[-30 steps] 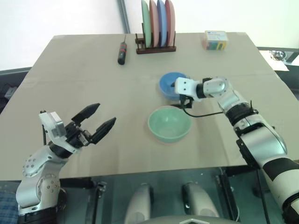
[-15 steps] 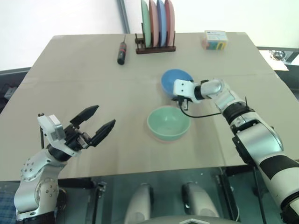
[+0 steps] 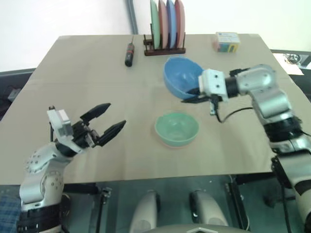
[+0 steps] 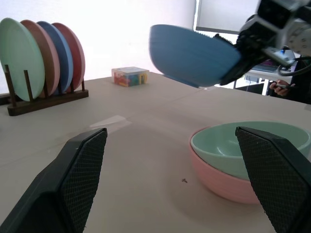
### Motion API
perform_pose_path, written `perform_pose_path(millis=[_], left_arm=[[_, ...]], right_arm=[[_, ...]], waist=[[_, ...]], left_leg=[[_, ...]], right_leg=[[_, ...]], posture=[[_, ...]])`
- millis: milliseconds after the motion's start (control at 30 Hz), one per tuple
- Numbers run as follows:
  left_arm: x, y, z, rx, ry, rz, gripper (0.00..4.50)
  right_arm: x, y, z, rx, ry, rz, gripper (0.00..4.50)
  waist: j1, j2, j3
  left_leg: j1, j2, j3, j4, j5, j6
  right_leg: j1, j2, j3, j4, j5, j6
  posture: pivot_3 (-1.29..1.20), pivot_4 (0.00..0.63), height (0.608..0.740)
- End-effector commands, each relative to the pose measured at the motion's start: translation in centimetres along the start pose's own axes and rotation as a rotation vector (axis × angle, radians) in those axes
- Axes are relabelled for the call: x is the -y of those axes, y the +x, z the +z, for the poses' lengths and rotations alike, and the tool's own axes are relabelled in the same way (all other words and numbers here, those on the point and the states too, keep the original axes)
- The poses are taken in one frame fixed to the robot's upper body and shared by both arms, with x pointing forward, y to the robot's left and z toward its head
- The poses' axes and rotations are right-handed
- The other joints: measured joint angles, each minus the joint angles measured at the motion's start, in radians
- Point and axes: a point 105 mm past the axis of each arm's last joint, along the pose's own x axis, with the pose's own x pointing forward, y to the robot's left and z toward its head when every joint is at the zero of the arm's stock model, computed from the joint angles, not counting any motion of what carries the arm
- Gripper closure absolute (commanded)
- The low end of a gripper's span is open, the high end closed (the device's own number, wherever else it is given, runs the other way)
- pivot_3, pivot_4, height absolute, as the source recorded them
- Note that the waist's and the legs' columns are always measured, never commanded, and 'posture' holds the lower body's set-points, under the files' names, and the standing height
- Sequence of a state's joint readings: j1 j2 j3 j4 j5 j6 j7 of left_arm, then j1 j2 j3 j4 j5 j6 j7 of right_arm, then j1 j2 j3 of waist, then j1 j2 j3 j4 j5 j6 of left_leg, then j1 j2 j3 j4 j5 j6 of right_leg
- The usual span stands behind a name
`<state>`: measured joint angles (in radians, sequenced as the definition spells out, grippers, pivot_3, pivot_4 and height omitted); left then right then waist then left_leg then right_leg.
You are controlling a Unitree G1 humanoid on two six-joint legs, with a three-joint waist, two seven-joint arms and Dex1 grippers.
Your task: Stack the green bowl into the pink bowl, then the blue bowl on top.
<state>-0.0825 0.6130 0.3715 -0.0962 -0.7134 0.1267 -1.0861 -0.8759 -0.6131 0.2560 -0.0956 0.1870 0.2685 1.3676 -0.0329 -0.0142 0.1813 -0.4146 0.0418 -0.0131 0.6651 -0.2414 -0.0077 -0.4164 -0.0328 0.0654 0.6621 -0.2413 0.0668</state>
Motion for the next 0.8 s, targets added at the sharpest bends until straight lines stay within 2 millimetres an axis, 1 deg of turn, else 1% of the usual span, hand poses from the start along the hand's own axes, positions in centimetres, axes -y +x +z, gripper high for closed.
perform_pose_path(millis=[33, 133, 200, 233, 267, 300, 333, 367, 467, 600, 700, 800], left_arm=[[-0.4, 0.9, 0.3, 0.003, 0.024, -0.060, 0.00], [-0.8, 1.5, 0.4, 0.011, 0.025, -0.082, 0.00], [-0.9, 2.0, 0.4, 0.016, 0.025, -0.101, 0.00], [-1.0, 2.2, 0.3, 0.016, 0.026, -0.109, 0.00], [-1.0, 2.3, 0.3, 0.016, 0.026, -0.114, 0.00], [-1.0, 2.4, 0.3, 0.017, 0.024, -0.118, 0.00], [-1.0, 2.4, 0.3, 0.018, 0.023, -0.121, 0.00], [-1.1, 2.5, 0.2, 0.018, 0.023, -0.124, 0.00], [-1.1, 2.5, 0.2, 0.014, 0.023, -0.127, 0.00], [-1.2, 2.4, -0.3, -0.014, 0.033, -0.110, 0.00], [-1.2, 1.9, -0.8, -0.047, 0.027, -0.058, 0.00], [-1.3, 1.1, -1.8, -0.098, 0.035, 0.022, 0.00]], right_arm=[[-2.0, -0.5, 2.9, 0.051, -0.014, 0.051, 4.45], [-2.5, -0.6, 3.2, 0.044, 0.011, 0.052, 4.45], [-2.5, -0.6, 3.5, 0.042, 0.019, 0.030, 4.45], [-2.4, -0.6, 3.5, 0.038, 0.018, 0.018, 3.68], [-2.2, -0.6, 3.6, 0.037, 0.018, 0.010, 3.61], [-2.2, -0.6, 3.6, 0.036, 0.020, 0.005, 3.21], [-2.1, -0.7, 3.6, 0.033, 0.019, -0.001, 2.71], [-2.0, -0.7, 3.6, 0.031, 0.014, -0.010, 2.56], [-1.6, -0.9, 3.6, 0.028, 0.007, -0.049, 1.50], [-1.7, -1.6, 2.7, 0.014, 0.048, -0.073, 1.50], [-1.1, -3.0, 0.2, 0.015, 0.127, -0.187, 1.50], [-1.2, -4.7, -2.0, 0.035, 0.223, -0.268, 1.50]], waist=[[-0.005, 0.000, 0.000], [-0.010, 0.000, 0.000], [-0.008, 0.000, 0.000], [-0.008, 0.000, 0.000], [-0.007, 0.000, 0.000], [-0.007, 0.000, 0.000], [-0.007, 0.000, 0.000], [-0.007, 0.000, 0.000], [-0.006, 0.000, 0.000], [-0.006, -0.001, 0.000], [-0.004, -0.002, -0.001], [-0.004, -0.002, -0.001]], left_leg=[[0.000, 0.000, 0.000, 0.000, 0.000, 0.000], [0.000, 0.000, 0.001, 0.001, 0.000, 0.000], [0.001, 0.000, 0.001, 0.001, 0.000, 0.000], [0.000, 0.000, 0.000, 0.002, 0.000, 0.000], [0.000, 0.000, 0.000, 0.002, 0.000, 0.000], [0.000, 0.000, 0.000, 0.002, 0.000, 0.000], [0.000, 0.000, 0.000, 0.002, 0.000, 0.000], [0.000, 0.000, 0.000, 0.002, 0.000, 0.000], [-0.001, 0.000, 0.000, 0.002, 0.000, 0.000], [-0.001, 0.000, 0.000, 0.002, 0.000, 0.000], [0.000, 0.000, 0.000, 0.002, 0.000, 0.000], [0.000, 0.000, 0.001, 0.002, 0.000, 0.000]], right_leg=[[0.000, 0.000, 0.000, 0.000, 0.000, 0.000], [0.000, 0.000, 0.000, 0.000, 0.000, 0.000], [0.000, 0.000, 0.001, 0.000, 0.000, 0.000], [0.000, 0.000, 0.000, 0.001, 0.000, 0.000], [0.000, 0.000, 0.000, 0.001, 0.000, 0.000], [0.000, 0.000, 0.000, 0.001, 0.000, 0.000], [0.000, 0.000, 0.000, 0.000, 0.000, 0.000], [0.000, 0.000, 0.000, 0.000, 0.000, 0.000], [0.000, 0.000, 0.000, 0.000, 0.000, 0.000], [0.000, 0.000, 0.000, 0.000, 0.000, 0.000], [0.000, 0.000, 0.000, 0.000, 0.000, 0.000], [0.001, 0.000, 0.001, -0.001, 0.000, 0.000]], posture=[[0.00, 0.150, 0.740], [0.00, 0.150, 0.740], [0.00, 0.150, 0.740], [0.00, 0.150, 0.740], [0.00, 0.150, 0.740], [0.00, 0.150, 0.740], [0.00, 0.150, 0.740], [0.00, 0.150, 0.740], [0.00, 0.150, 0.740], [0.00, 0.150, 0.740], [0.00, 0.150, 0.740], [0.00, 0.150, 0.740]])
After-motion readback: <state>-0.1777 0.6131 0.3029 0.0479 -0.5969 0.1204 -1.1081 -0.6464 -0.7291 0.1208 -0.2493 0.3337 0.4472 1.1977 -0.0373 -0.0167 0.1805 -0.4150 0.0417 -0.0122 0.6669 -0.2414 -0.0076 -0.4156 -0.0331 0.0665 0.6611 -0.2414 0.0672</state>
